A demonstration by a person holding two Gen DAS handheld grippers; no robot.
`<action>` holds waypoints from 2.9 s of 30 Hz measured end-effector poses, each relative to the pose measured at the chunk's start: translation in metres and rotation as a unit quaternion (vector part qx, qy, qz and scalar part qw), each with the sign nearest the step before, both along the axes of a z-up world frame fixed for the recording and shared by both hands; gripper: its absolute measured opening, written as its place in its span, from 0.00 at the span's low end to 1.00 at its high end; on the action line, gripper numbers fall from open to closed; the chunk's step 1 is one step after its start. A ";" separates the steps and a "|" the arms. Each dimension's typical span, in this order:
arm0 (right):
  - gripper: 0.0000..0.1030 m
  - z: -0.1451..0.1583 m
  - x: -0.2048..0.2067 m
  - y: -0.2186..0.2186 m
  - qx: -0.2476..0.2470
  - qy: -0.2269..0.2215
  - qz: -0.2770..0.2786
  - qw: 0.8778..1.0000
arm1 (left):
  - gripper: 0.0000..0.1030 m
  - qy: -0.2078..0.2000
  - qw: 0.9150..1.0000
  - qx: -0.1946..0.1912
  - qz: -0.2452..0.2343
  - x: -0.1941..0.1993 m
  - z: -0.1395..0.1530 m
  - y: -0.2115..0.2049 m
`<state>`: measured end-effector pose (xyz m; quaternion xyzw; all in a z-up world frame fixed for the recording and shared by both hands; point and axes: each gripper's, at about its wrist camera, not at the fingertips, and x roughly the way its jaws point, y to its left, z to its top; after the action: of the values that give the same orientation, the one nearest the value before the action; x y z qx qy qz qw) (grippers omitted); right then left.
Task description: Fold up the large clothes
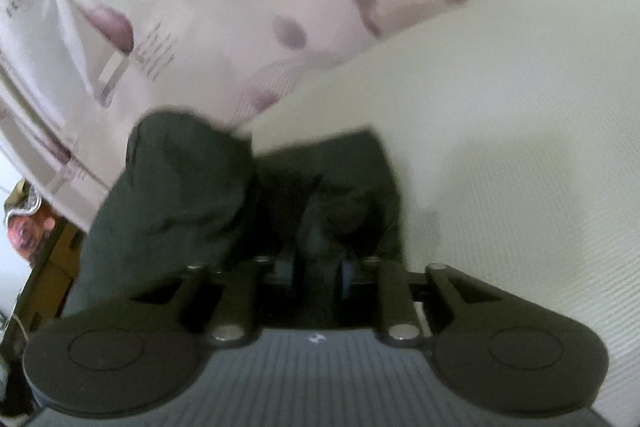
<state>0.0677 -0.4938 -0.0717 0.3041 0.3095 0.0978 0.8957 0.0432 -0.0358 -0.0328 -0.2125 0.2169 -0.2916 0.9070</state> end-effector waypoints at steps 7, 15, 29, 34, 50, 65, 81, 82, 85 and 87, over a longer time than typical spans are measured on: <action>0.68 0.038 0.016 0.004 0.016 -0.027 0.030 0.999 | 1.00 -0.011 1.000 0.015 0.006 -0.004 -0.002 -0.013; 0.06 0.060 0.042 0.086 -0.171 -0.074 0.118 0.975 | 1.00 -0.016 1.000 0.009 0.022 -0.015 0.014 -0.004; 0.11 0.014 0.003 0.009 -0.055 -0.062 0.025 0.996 | 1.00 -0.117 0.984 0.122 -0.050 -0.032 0.026 -0.085; 0.92 0.020 -0.006 -0.040 0.032 -0.033 -0.052 0.998 | 1.00 -0.103 0.989 0.095 -0.055 -0.026 0.021 -0.076; 0.93 0.015 0.045 0.024 0.045 0.049 0.072 0.995 | 1.00 -0.096 0.991 0.082 -0.044 -0.027 0.015 -0.060; 0.14 0.040 0.078 0.047 0.133 -0.082 0.144 0.977 | 1.00 -0.078 0.996 0.036 -0.001 -0.021 0.007 -0.028; 0.82 0.029 0.026 -0.029 0.098 -0.066 0.093 0.989 | 1.00 -0.125 0.986 0.102 -0.047 -0.030 0.004 -0.059; 0.83 0.035 0.016 -0.029 0.092 -0.067 0.099 0.989 | 1.00 -0.126 0.986 0.103 -0.047 -0.030 0.004 -0.059; 0.89 0.049 -0.010 -0.017 0.056 -0.045 0.117 0.990 | 1.00 -0.126 0.986 0.103 -0.044 -0.030 0.004 -0.060; 0.87 0.050 -0.023 -0.002 0.005 -0.028 0.122 0.992 | 1.00 -0.125 0.986 0.103 -0.043 -0.030 0.003 -0.060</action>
<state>0.0450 -0.4959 -0.0219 0.2656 0.3189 0.2162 0.8838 0.0130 -0.0956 -0.0297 -0.0703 0.1396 -0.3311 0.9305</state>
